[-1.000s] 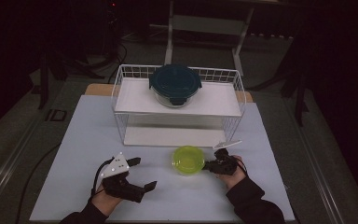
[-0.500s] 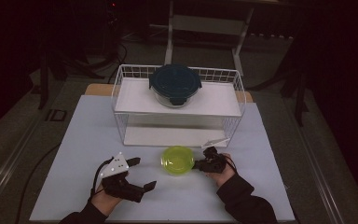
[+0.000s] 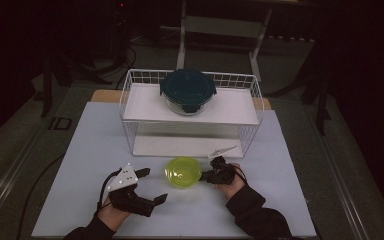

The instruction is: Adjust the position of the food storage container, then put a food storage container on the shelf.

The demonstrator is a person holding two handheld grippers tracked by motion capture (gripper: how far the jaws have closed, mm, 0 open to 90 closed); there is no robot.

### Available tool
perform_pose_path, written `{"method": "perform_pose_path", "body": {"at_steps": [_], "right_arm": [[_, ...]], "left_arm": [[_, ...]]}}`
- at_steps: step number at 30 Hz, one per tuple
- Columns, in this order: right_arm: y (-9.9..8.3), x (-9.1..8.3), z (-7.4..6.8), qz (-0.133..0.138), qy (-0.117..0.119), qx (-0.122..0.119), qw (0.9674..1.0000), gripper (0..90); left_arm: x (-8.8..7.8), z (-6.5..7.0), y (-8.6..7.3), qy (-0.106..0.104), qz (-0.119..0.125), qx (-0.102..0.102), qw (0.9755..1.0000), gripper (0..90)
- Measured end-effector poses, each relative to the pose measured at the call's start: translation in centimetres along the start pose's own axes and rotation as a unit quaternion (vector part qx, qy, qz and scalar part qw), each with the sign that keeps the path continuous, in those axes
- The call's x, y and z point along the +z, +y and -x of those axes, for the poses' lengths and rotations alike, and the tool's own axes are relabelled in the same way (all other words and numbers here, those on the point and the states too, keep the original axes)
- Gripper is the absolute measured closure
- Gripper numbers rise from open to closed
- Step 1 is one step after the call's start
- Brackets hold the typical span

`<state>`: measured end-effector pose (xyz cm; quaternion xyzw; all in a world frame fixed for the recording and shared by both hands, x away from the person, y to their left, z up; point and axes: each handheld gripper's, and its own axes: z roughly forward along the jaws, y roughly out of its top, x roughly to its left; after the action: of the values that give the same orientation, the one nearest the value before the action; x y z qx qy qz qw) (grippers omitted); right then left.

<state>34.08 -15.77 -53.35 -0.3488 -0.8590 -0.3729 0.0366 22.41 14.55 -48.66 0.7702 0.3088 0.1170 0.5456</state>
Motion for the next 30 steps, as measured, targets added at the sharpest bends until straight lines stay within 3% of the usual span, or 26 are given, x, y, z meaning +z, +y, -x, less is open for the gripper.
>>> {"method": "perform_pose_path", "body": {"at_steps": [9, 15, 16, 19, 20, 21, 22, 24, 26, 28, 30], "right_arm": [[-0.5, -2.9, 0.7, 0.024, -0.019, 0.003, 0.9995, 75.9], [-0.7, -4.9, 0.9, 0.047, -0.033, 0.004, 0.9984, 67.2], [-0.6, -5.9, 0.8, 0.061, -0.04, 0.006, 0.9974, 60.2], [-0.3, -6.9, 0.2, 0.082, -0.029, 0.014, 0.9961, 45.8], [-0.3, -6.9, 0.2, 0.082, -0.029, 0.014, 0.9961, 45.8], [-0.1, -7.2, -0.1, 0.092, -0.025, 0.017, 0.9954, 40.4], [0.2, -7.6, -0.4, 0.101, 0.0, 0.023, 0.9946, 28.6], [0.5, -7.9, -0.6, 0.11, 0.009, 0.027, 0.9936, 23.3], [0.9, -8.0, -0.6, 0.114, 0.02, 0.038, 0.9925, 21.5], [1.2, -8.0, -0.8, 0.114, 0.013, 0.031, 0.993, 19.5], [1.5, -7.9, -0.8, 0.116, 0.02, 0.036, 0.9924, 17.2]], "left_arm": [[-0.5, -0.6, 0.2, 0.019, 0.01, -0.009, 0.9997, 0.0], [-0.8, -1.0, 0.7, 0.015, 0.014, -0.027, 0.9994, 0.0], [-0.7, -1.1, 0.8, 0.011, 0.015, -0.032, 0.9993, 0.0], [-0.7, -1.5, 1.3, 0.005, 0.015, -0.046, 0.9988, 0.0], [-0.7, -1.5, 1.3, 0.005, 0.015, -0.046, 0.9988, 0.0], [-0.6, -1.7, 1.7, 0.0, 0.016, -0.059, 0.9981, 0.0], [-0.5, -1.8, 1.9, 0.002, 0.015, -0.062, 0.998, 0.0], [-0.3, -1.9, 2.2, 0.009, 0.011, -0.068, 0.9976, 0.0], [0.0, -2.3, 2.6, 0.003, 0.002, -0.083, 0.9965, 0.0], [0.4, -2.8, 2.9, 0.002, -0.008, -0.105, 0.9944, 0.0], [0.8, -3.3, 3.1, -0.005, -0.022, -0.129, 0.9914, 0.0]]}}
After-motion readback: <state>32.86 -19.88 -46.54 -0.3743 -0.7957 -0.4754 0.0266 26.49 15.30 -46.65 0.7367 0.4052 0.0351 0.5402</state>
